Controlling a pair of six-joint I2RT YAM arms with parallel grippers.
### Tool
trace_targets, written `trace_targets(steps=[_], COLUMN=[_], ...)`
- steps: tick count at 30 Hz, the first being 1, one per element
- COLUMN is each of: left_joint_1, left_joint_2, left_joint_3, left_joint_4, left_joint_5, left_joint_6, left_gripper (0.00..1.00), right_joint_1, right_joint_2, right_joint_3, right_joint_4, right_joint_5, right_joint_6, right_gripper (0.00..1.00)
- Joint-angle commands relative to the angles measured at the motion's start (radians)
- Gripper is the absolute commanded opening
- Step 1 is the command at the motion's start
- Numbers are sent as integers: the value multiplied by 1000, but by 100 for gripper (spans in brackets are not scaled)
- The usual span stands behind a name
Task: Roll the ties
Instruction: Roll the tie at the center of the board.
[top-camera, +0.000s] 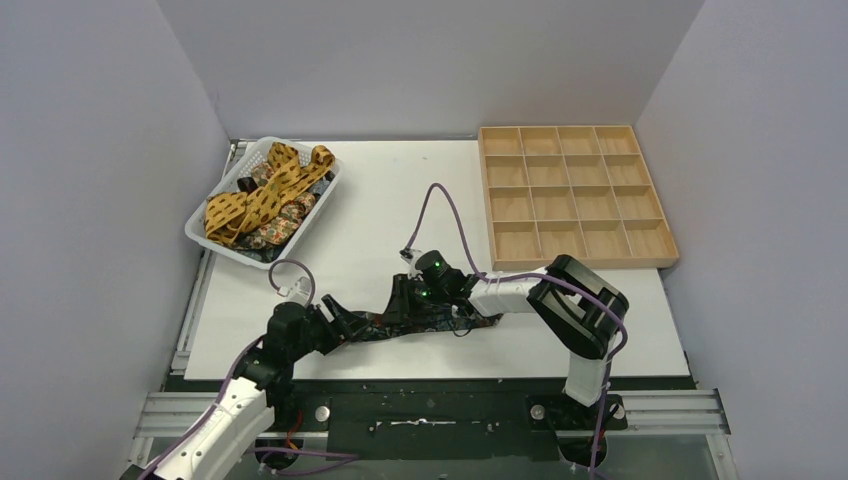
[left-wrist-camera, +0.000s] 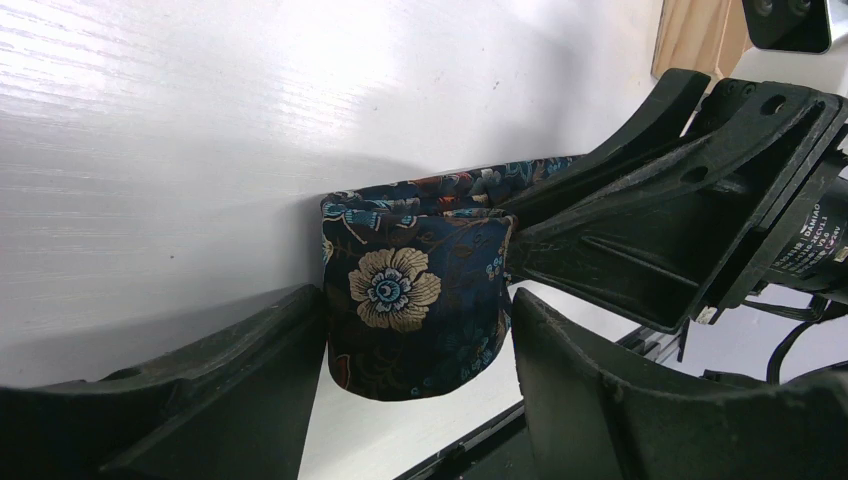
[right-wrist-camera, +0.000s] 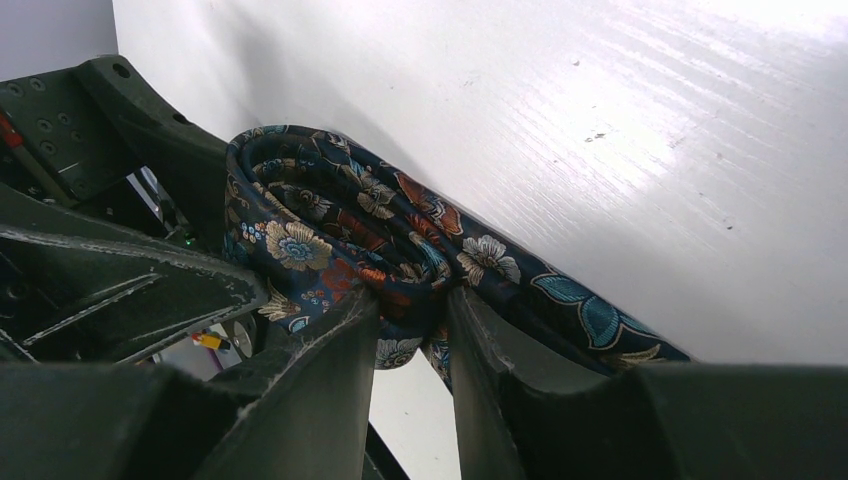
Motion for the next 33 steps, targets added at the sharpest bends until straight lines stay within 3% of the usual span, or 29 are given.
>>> trace_targets(steps=[1, 15, 23, 33], left_joint_1=[6, 6, 5, -11], left_joint_2=[33, 77, 137, 134], left_joint_3=[-5, 21, 93, 208], left_joint_4=[9, 55, 0, -146], left_joint_5=[-19, -30, -70, -222], left_joint_6=[40, 71, 138, 165], left_gripper=[64, 42, 23, 19], right_joint_1=[-2, -1, -4, -6], right_joint_2=[29, 28, 21, -112], right_joint_3=[23, 28, 96, 60], right_joint_4=[-12, -14, -31, -27], right_joint_5=[-8, -14, -39, 38], right_joint_6=[-1, -2, -55, -129], right_gripper=[33, 33, 37, 47])
